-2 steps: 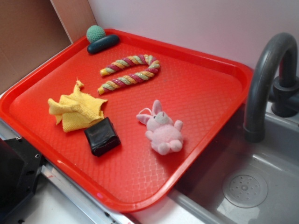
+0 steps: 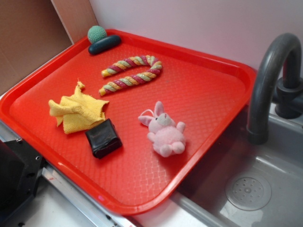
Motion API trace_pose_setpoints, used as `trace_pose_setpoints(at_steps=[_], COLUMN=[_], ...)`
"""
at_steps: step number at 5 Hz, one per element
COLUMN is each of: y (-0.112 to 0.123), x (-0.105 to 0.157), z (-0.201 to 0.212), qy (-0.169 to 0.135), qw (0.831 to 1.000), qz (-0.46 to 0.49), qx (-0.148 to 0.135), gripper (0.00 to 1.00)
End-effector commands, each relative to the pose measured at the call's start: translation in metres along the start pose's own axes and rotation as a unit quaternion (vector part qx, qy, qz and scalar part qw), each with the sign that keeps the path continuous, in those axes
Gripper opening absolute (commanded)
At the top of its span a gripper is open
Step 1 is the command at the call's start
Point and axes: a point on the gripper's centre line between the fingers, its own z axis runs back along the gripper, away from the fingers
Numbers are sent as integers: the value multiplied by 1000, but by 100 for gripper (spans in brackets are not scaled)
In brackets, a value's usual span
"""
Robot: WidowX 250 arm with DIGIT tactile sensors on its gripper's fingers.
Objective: Grab the multicolored rope.
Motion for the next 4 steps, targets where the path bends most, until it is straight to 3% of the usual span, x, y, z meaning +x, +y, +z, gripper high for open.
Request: trace_pose_setpoints(at_steps=[1, 2, 3, 4], y=[-5, 6, 6, 2], x=[42, 86, 117, 138], z=[-26, -52, -71, -96], qy=[-46, -76, -66, -60], qw=[987, 990, 998, 997], qz=[154, 118, 13, -48], qx=[-11, 9, 6, 20], gripper=[100, 100, 100, 100])
